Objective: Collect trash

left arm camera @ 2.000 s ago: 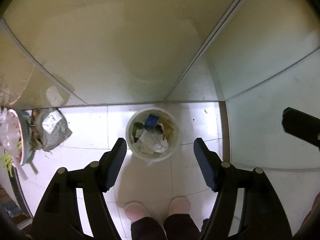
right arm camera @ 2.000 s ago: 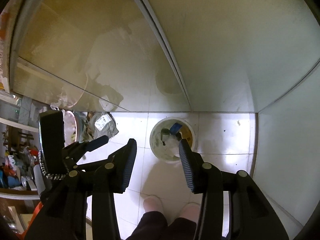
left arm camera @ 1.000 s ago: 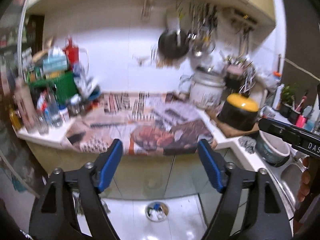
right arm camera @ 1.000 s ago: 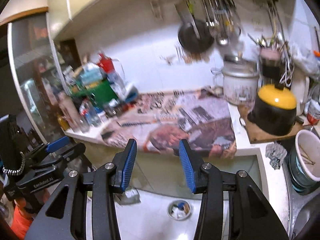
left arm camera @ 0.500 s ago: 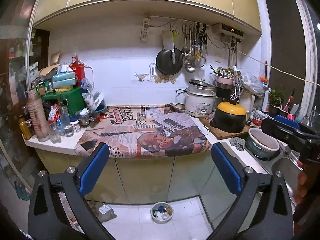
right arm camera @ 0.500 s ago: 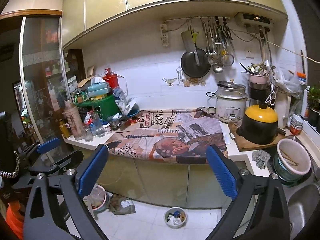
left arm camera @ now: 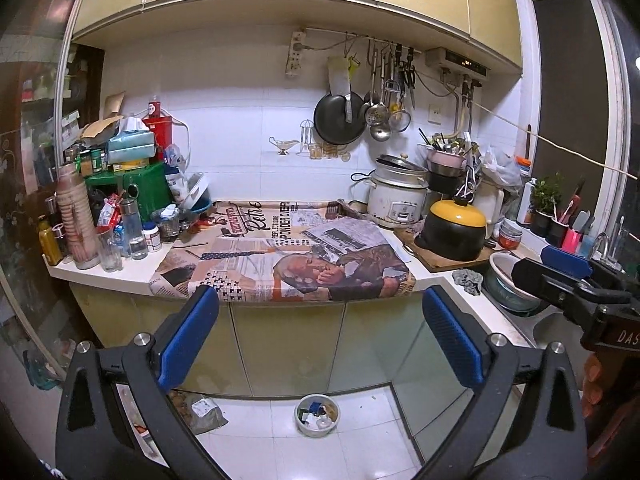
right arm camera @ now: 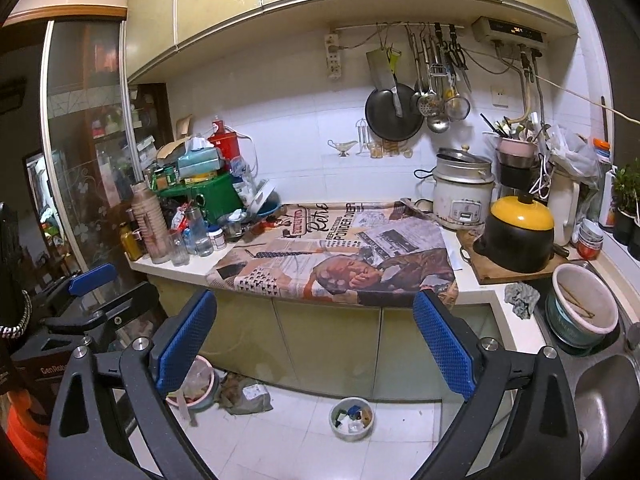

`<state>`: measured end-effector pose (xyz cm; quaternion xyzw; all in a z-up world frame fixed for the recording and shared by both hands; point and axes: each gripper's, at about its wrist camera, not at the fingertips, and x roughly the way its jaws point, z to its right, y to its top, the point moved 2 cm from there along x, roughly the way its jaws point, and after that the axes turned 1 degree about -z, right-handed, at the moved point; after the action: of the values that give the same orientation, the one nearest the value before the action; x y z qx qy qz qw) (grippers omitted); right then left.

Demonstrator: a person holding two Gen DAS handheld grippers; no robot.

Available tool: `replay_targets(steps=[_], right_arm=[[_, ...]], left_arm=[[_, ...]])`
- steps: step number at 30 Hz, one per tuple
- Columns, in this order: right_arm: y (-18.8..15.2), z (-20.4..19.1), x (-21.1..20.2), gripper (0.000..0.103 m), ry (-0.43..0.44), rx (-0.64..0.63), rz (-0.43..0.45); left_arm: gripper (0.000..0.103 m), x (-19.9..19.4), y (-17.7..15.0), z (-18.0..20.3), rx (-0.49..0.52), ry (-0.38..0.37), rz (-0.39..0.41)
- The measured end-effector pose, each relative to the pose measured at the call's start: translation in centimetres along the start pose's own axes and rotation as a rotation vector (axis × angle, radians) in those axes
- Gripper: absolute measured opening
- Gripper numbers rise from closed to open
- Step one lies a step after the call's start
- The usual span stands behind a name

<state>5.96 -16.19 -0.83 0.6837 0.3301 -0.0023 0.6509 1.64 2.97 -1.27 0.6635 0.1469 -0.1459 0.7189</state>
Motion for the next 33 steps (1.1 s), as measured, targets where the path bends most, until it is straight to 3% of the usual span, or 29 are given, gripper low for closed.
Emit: replay_targets(steps=[33], right_arm=[[-0.8, -0.5, -0.9, 0.098, 0.006, 0.004, -0.023]], left_arm=[[0.102, -0.6, -0.4, 1.4, -0.037, -0.015, 0.0]])
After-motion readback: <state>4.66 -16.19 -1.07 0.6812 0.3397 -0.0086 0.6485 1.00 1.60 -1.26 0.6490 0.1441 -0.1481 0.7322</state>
